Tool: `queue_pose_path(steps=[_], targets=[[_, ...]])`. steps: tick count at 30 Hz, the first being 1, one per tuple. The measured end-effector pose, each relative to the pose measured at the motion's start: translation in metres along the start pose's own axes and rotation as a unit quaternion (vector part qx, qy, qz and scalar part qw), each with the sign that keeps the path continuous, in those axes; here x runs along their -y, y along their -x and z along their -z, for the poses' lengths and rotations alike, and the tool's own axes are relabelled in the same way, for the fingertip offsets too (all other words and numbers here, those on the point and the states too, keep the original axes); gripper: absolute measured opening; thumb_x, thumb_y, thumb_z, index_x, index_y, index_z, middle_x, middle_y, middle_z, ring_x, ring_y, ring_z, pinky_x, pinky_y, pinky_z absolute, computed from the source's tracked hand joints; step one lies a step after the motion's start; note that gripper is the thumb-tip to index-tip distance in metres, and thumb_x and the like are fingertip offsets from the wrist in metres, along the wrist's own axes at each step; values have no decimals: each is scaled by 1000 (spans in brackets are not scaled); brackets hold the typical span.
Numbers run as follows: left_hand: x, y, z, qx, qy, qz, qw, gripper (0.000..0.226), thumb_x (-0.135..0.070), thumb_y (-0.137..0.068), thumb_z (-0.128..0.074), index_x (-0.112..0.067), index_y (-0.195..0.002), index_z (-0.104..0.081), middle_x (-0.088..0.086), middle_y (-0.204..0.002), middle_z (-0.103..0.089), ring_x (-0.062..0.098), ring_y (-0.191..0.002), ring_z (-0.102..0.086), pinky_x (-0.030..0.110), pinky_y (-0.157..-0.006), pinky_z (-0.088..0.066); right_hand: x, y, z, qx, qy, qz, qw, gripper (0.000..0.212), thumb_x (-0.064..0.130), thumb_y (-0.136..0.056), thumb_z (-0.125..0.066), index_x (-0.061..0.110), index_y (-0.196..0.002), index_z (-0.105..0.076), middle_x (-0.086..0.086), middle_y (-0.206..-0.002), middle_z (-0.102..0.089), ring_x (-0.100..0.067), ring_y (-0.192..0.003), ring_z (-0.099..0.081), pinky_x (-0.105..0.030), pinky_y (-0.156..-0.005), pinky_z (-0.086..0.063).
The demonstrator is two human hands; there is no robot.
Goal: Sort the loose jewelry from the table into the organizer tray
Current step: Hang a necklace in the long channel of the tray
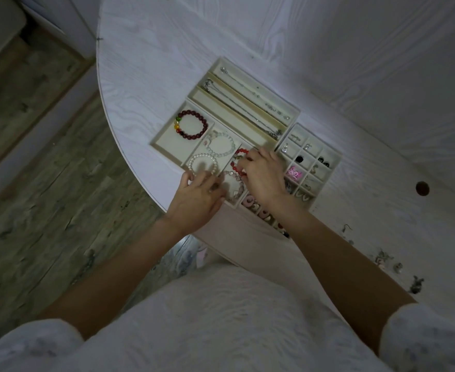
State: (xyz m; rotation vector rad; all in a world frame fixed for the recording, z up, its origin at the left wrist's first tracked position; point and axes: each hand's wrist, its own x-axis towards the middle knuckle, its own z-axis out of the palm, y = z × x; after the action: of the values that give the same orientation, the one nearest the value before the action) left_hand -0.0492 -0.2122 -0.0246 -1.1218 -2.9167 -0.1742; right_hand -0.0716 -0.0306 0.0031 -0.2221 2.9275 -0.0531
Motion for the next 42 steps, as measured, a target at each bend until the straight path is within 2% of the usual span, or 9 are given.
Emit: queue_pose_path(steps=[8, 16, 23, 28, 32, 36, 38, 40, 42], targets=[[1, 0, 1, -7, 7, -7, 1000, 33, -33, -92, -38, -20, -100, -68, 2, -113, -62, 22, -102, -53, 39, -82, -29, 1, 1, 3, -1, 24, -4, 1000, 12, 14, -85, -62, 17, -95, -68, -2, -106, -64, -21, -109, -46, -31, -92, -34], [0, -17, 0, -6, 12, -10, 1000, 36, -27, -93, -36, -15, -101, -69, -5, -111, -66, 22, -101, -57, 37, -79, -27, -2, 7, -2, -9, -85, -9, 996, 8, 18, -83, -64, 19, -86, -71, -4, -101, -61, -24, -105, -48, -34, -92, -32], [4, -20, 4, 12, 9, -18, 1000, 39, -28, -91, -36, -15, -95, -72, -5, -106, -68, 21, -100, -58, 39, -81, -27, 2, 11, -7, 8, -42, -15, 999, 18, 28, -84, -63, 20, -100, -68, -3, -110, -60, -23, -110, -46, -35, -97, -33], [4, -11, 5, -54, 40, -48, 997, 29, -23, -89, -43, -14, -92, -71, -1, -103, -68, 20, -103, -51, 37, -80, -30, 4, 23, 1, -62, -145, -37, 987, 11, 20, -84, -62, 17, -92, -70, -5, -101, -62, -25, -104, -51, -36, -92, -36], [-35, -13, 15, -128, 187, -42, 973, 23, -13, -88, -50, -6, -95, -71, 7, -102, -68, 25, -96, -53, 35, -80, -42, -33, 103, 14, -175, -143, -48, 973, 12, 25, -86, -56, 19, -87, -67, 1, -87, -62, -22, -93, -51, -36, -84, -30], [-108, -31, 30, -113, 275, -119, 947, 22, -10, -90, -50, -6, -101, -69, 9, -96, -68, 26, -85, -60, 34, -75, -47, -92, 218, -6, -161, -128, -211, 955, 13, 23, -87, -56, 21, -90, -69, 4, -84, -68, -22, -87, -60, -38, -88, -34], [-155, -49, 30, -80, 301, -172, 935, 22, -13, -90, -51, -10, -101, -69, 5, -93, -69, 21, -84, -60, 30, -73, -46, -124, 273, -18, -145, -187, -335, 912, 11, 19, -88, -60, 17, -94, -70, -1, -85, -70, -24, -83, -62, -38, -82, -44], [-203, -65, 27, -13, 297, -207, 932, 23, -18, -91, -50, -13, -102, -69, 1, -91, -69, 18, -83, -60, 27, -72, -47, -151, 318, -28, -155, -237, -428, 858, 11, 17, -88, -62, 14, -96, -70, -4, -84, -68, -22, -79, -62, -30, -72, -45], [-245, -77, 18, 121, 273, -188, 936, 22, -24, -94, -51, -15, -107, -66, -1, -96, -67, 17, -88, -60, 27, -75, -48, -172, 346, -40, -164, -271, -486, 814, 13, 18, -88, -62, 14, -98, -68, -4, -83, -67, -19, -76, -62, -26, -68, -43]])
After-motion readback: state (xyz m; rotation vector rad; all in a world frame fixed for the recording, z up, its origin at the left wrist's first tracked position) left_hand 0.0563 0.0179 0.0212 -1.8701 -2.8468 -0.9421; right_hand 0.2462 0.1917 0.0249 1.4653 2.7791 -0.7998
